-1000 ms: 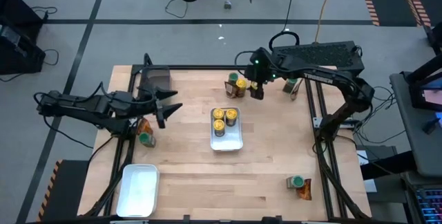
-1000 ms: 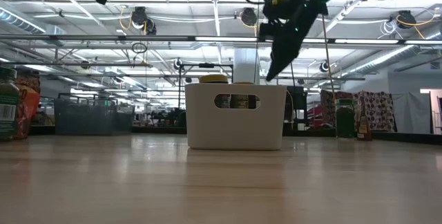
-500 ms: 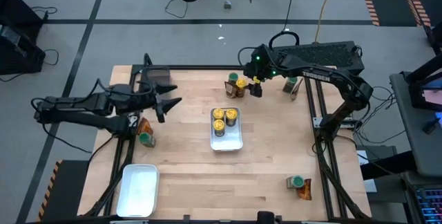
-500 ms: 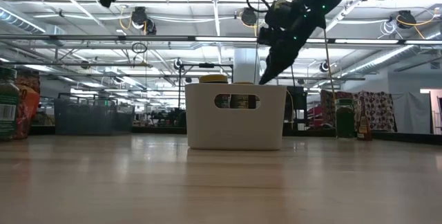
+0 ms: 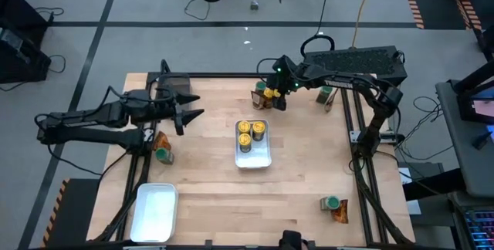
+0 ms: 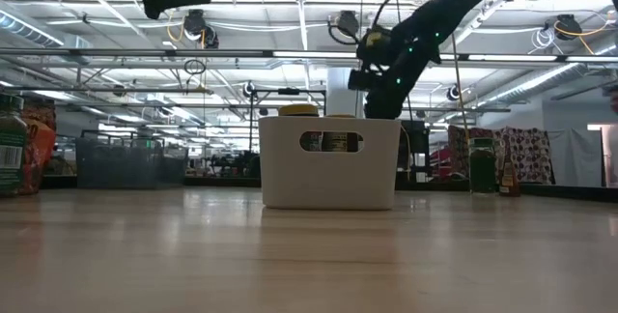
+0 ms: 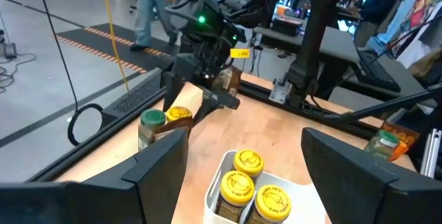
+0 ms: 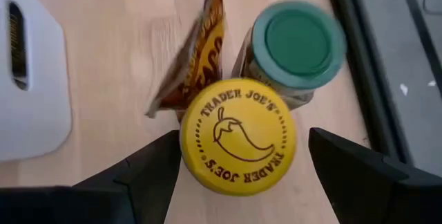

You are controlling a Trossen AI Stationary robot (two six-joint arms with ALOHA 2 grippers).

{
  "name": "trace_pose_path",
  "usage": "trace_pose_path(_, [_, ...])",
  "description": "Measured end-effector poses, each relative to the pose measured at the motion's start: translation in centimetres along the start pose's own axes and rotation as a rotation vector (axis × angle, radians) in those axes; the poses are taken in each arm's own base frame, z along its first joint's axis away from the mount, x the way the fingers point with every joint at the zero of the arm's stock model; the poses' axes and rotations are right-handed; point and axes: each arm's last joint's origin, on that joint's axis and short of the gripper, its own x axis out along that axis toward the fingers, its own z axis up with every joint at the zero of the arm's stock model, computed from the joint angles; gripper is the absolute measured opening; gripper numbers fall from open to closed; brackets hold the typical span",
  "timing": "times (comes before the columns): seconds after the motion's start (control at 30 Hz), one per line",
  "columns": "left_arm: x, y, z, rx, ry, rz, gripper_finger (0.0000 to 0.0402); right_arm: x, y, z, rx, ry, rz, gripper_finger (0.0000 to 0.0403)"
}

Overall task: Sort spices by type
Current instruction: Put the yellow spice bottle into the top white bin

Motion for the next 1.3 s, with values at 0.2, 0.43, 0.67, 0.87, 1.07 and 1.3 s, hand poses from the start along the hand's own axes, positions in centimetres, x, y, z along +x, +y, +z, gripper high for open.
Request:
trace_pose_path(0.2, [0.2,0.1,-0.7,-0.046,0.015,0.004,0.0286,0.4,0.0,-0.1,0.027,0.010,0.004,0.0297])
trace_pose_path(0.43, [0.4,0.3,-1.3,-0.071,0.031,0.008,0.0286,0.5,0.2,0.0,0.020,0.000,0.004,0.0288])
trace_pose_path(0.67, [0.4,0.3,-1.3,-0.072,0.029,0.008,0.0286,0.5,0.2,0.1,0.017,0.000,0.004,0.0221])
trace_pose_path(0.87, [0.4,0.2,-1.3,-0.073,0.026,0.007,0.0286,0.1,0.3,0.0,0.024,0.013,-0.003,0.0172])
trace_pose_path(1.07, [0.4,0.2,-1.3,-0.073,0.024,-0.003,0.0286,-2.4,0.5,0.2,0.051,0.023,-0.051,0.0147])
trace_pose_path(1.3, [0.4,0.1,-1.3,-0.054,0.032,-0.030,0.0286,-5.3,1.2,0.4,0.093,0.008,-0.052,0.0102])
